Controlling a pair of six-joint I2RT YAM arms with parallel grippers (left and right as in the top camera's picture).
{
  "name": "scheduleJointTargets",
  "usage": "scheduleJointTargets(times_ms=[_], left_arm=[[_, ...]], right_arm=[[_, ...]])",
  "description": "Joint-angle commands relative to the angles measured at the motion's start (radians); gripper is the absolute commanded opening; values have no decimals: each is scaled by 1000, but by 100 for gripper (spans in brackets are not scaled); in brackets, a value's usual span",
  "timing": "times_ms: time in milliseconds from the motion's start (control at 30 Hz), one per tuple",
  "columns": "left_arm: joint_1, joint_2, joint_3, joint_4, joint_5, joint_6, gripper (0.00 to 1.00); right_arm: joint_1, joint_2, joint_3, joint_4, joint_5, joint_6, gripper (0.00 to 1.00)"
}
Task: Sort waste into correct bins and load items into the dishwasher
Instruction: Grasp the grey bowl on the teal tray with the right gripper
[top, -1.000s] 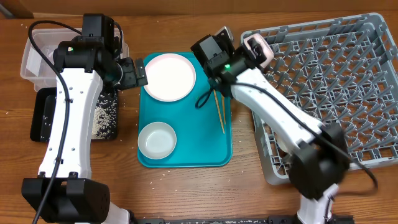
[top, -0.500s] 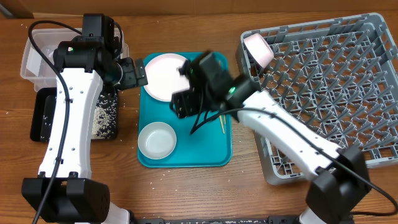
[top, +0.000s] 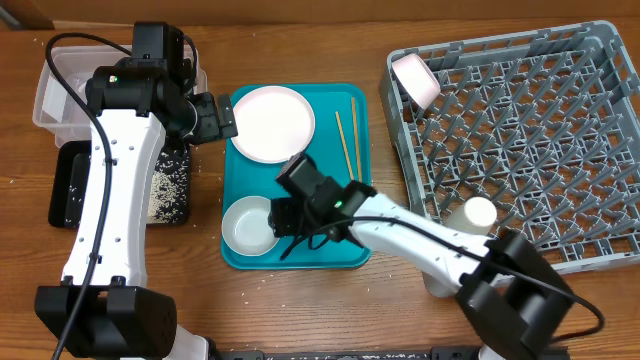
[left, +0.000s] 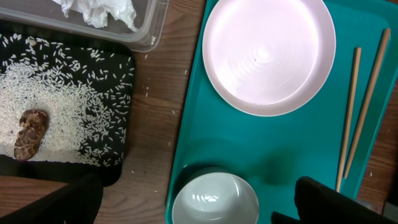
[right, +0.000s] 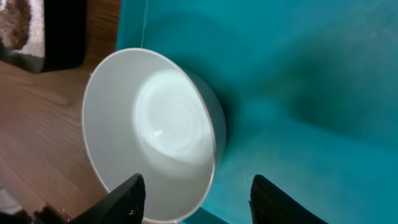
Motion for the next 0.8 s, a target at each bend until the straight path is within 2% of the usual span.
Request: scheduleJointTargets(times_ms=[0,100,167,233,300,333,467,567,767], left_arm=[[2,-5,18,1,7,11,100],[2,-5,18,1,7,11,100],[2,-5,18,1,7,11,100],[2,-5,18,1,7,11,100],[2,-5,18,1,7,11,100],[2,-5,18,1,7,11,100],[2,-5,18,1,7,11,100],[2,-5,18,1,7,11,100],[2,-5,18,1,7,12,100]], right_arm=[[9,66,-3,10,59,47,49],[8,96,-3,0,59,60,40],[5,97,-3,-7,59,60,28],[-2,94,3,-16,59,60,21],[-13,89,16,-43,59,59,6],[-20,83,25,-65,61,59,4],[-58,35,72,-163,90,33,4],[-94,-31,145,-309,191,2,4],[-166,-217,357,-665,618,-1,4]])
